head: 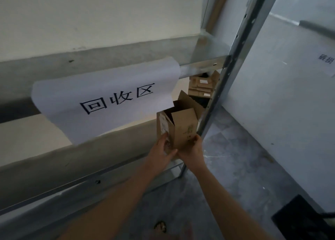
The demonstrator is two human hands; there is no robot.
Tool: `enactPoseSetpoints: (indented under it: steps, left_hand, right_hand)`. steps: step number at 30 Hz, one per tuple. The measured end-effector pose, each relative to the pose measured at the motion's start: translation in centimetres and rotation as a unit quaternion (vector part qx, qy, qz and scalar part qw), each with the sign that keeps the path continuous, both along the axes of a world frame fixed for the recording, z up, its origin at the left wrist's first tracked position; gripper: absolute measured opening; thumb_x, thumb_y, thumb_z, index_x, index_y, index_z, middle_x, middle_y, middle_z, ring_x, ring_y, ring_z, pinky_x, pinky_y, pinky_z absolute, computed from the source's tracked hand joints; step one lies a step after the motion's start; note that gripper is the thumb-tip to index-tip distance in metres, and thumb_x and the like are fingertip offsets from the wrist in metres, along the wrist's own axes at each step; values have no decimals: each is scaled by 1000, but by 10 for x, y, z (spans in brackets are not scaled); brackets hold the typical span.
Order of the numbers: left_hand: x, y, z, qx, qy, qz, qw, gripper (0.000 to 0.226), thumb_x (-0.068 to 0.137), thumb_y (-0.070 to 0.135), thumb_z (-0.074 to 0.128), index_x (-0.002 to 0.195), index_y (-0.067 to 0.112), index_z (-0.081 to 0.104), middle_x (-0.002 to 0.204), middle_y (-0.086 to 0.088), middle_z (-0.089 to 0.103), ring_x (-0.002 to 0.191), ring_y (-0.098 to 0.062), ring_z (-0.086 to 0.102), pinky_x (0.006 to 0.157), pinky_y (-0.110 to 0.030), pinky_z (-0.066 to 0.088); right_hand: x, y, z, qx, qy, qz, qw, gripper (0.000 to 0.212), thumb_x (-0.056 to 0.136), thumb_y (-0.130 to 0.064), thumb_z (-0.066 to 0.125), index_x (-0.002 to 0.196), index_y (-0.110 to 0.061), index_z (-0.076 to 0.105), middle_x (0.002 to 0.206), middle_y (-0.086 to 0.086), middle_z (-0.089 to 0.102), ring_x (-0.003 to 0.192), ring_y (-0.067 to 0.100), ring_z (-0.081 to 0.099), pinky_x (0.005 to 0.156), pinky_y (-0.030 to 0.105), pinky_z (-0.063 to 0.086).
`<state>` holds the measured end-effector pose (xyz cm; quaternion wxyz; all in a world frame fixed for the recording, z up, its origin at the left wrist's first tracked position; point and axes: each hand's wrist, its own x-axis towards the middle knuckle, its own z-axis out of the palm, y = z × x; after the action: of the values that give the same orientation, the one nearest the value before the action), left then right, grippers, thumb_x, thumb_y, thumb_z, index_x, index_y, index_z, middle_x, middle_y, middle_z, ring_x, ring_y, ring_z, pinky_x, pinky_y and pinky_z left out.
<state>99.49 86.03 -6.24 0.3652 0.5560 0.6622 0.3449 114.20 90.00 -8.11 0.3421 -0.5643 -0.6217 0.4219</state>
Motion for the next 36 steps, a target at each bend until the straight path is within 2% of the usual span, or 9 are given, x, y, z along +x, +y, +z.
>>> enactPoseSetpoints:
  steps: [2, 5, 9, 12, 14, 17, 23, 28, 36]
  left_hand:
    - [-1, 11, -2, 17, -1, 65, 998, 70, 86, 37, 68, 146, 28, 32, 139, 2, 52, 116, -6, 52, 86, -11, 39]
    - [-9, 24, -6, 21, -26, 126, 991, 62, 85, 27, 71, 140, 24, 43, 132, 3, 57, 113, -8, 56, 88, -17, 45]
    - [-11, 30, -22, 1, -98, 174, 980, 61, 83, 13, 73, 137, 16, 45, 119, 8, 56, 106, -6, 57, 70, -1, 45]
    - [-15, 39, -32, 1, -120, 182, 976, 60, 84, 12, 72, 137, 13, 45, 124, 4, 58, 115, -11, 56, 87, -17, 49]
    - [-19, 48, -34, 0, -143, 176, 974, 56, 84, 12, 72, 134, 17, 47, 123, 6, 59, 118, -11, 57, 92, -24, 50]
    - [-25, 55, -31, -3, -158, 171, 972, 49, 84, 12, 72, 125, 27, 50, 116, 13, 60, 120, -14, 56, 85, -15, 47]
    - [-30, 5, -21, -67, 117, 106, 985, 64, 92, 37, 58, 149, 26, 29, 149, -3, 40, 130, -24, 45, 102, -30, 36]
    - [-54, -65, -22, -89, 406, -32, 909, 68, 99, 47, 36, 154, 19, 8, 161, -1, 10, 149, -20, 4, 120, -37, 8]
    - [-173, -193, 7, -81, 506, 40, 858, 66, 98, 48, 34, 153, 18, 15, 161, -3, 13, 148, -23, 8, 119, -37, 7]
  right_hand:
    - [2, 14, -4, 20, -34, 17, 999, 71, 73, -22, 86, 122, -45, 39, 122, -22, 50, 109, -18, 51, 78, 7, 50]
    - [8, 37, -8, -20, -24, 29, 999, 54, 82, -16, 77, 122, -37, 49, 109, -29, 56, 96, -19, 55, 76, 8, 51]
    - [3, 57, -12, -34, -40, 51, 997, 45, 84, -12, 75, 122, -28, 57, 103, -27, 61, 90, -15, 59, 77, 9, 51]
    - [-4, 65, -14, -38, -35, 58, 997, 44, 87, -15, 72, 127, -23, 55, 109, -17, 61, 96, -3, 59, 76, 5, 47]
    - [-8, 73, -13, -42, -29, 56, 997, 42, 88, -17, 71, 127, -24, 55, 110, -14, 61, 101, 3, 60, 80, 9, 49]
    - [-10, 84, -12, -60, -28, 73, 995, 42, 89, -20, 71, 128, -22, 54, 118, -5, 65, 110, 14, 62, 97, 32, 53]
    - [14, 40, -25, -55, -154, 55, 985, 67, 87, -51, 67, 145, -32, 39, 144, -4, 51, 130, 18, 50, 102, 31, 42]
    - [3, -19, -20, 74, -272, 216, 935, 55, 96, -42, 54, 146, -27, 38, 151, 0, 41, 139, 22, 37, 114, 41, 36]
    - [-132, -117, 24, 253, -313, 349, 846, 59, 98, -44, 47, 150, -17, 37, 154, 12, 38, 144, 33, 30, 119, 47, 22]
